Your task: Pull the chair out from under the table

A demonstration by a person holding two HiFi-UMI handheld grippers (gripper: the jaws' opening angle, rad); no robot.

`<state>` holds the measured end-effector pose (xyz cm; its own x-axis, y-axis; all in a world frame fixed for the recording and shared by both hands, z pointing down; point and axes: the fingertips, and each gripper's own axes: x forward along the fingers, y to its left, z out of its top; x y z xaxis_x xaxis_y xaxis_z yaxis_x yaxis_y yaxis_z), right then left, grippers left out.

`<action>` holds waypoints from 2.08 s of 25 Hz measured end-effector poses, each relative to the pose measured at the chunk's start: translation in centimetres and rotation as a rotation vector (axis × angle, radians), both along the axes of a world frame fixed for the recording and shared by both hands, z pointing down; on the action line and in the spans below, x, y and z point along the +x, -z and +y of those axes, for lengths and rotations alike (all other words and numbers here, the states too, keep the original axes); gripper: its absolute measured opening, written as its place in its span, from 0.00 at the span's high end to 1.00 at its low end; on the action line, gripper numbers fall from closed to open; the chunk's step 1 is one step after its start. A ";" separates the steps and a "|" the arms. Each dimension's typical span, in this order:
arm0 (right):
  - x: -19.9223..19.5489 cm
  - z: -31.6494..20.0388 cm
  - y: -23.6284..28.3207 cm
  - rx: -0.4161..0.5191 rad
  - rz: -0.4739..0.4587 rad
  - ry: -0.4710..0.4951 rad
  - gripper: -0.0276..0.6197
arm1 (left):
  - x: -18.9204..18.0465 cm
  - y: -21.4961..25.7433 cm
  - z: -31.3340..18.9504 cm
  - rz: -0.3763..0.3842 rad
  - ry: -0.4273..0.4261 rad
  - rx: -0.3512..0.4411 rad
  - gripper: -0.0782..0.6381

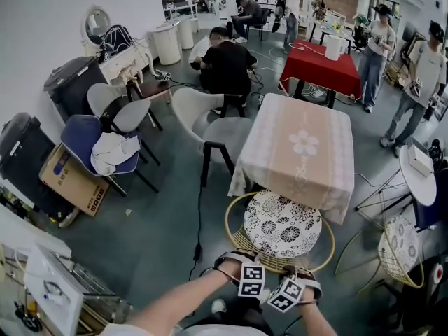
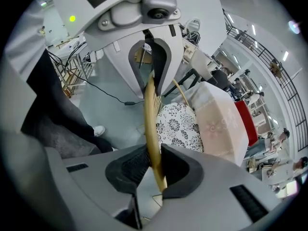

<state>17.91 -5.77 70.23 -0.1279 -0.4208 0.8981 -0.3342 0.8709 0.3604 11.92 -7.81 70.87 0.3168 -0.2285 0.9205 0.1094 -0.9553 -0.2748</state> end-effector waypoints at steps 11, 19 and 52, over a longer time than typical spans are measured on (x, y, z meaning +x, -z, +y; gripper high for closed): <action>-0.4 1.9 -0.2 -0.007 0.011 -0.006 0.87 | -0.5 -0.1 2.1 -0.009 -0.027 -0.016 0.76; -1.1 3.8 0.3 -0.018 0.011 0.009 0.87 | -1.2 0.2 4.5 0.009 -0.028 -0.041 0.76; -3.4 10.4 0.4 -0.049 0.021 -0.017 0.87 | -3.4 0.3 11.0 -0.018 -0.104 -0.076 0.77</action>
